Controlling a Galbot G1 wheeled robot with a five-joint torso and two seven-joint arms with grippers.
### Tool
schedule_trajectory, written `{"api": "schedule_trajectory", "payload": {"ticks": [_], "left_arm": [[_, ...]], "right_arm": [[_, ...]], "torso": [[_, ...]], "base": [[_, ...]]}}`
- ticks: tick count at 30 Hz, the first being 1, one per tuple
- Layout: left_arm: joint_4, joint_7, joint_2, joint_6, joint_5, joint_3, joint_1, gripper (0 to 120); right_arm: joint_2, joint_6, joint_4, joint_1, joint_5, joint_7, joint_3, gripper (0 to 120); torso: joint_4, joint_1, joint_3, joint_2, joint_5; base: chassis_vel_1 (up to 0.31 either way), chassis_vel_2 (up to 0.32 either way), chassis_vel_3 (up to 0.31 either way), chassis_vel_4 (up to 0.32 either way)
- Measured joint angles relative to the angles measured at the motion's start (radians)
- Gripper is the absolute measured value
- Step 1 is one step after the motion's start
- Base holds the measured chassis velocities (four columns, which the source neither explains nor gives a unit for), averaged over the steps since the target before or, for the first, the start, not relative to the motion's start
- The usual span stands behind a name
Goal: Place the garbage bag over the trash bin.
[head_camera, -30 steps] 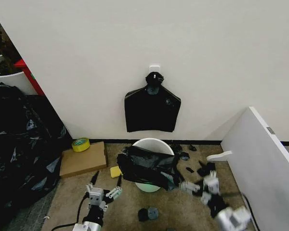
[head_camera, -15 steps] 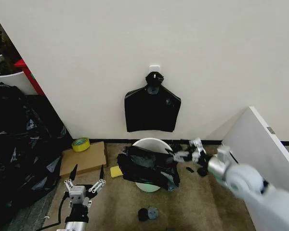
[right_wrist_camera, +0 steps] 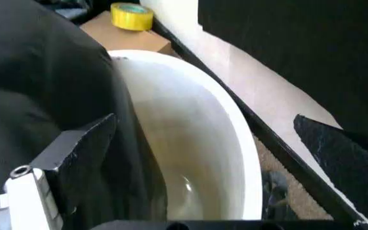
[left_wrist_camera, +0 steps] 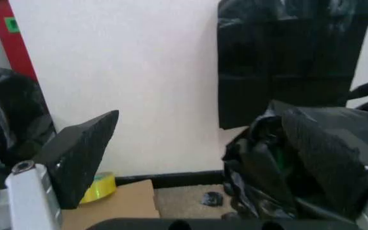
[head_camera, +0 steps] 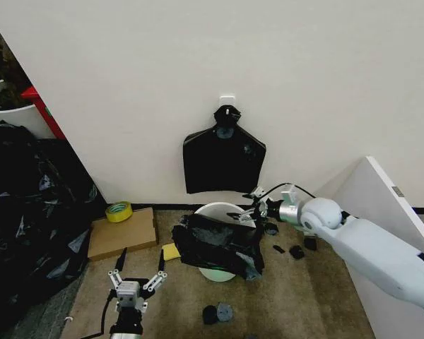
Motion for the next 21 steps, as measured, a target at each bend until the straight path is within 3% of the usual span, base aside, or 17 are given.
{"api": "schedule_trajectory", "payload": {"ticks": [13, 21], "left_arm": [[-0.017, -0.002, -0.063, 0.0, 0.062, 0.031, 0.034, 100], [-0.026, -0.007, -0.076, 0.0, 0.068, 0.038, 0.037, 100]], "right_arm": [[0.124, 0.053, -0.236, 0.138, -0.074, -0.112, -0.116, 98], [0.168, 0.051, -0.333, 0.174, -0.062, -0.146, -0.151, 69]], "torso": [[0.0, 0.0, 0.0, 0.0, -0.0001], [-0.0001, 0.0, 0.0, 0.0, 0.0]], "base": [[0.0, 0.0, 0.0, 0.0], [0.0, 0.0, 0.0, 0.0]]}}
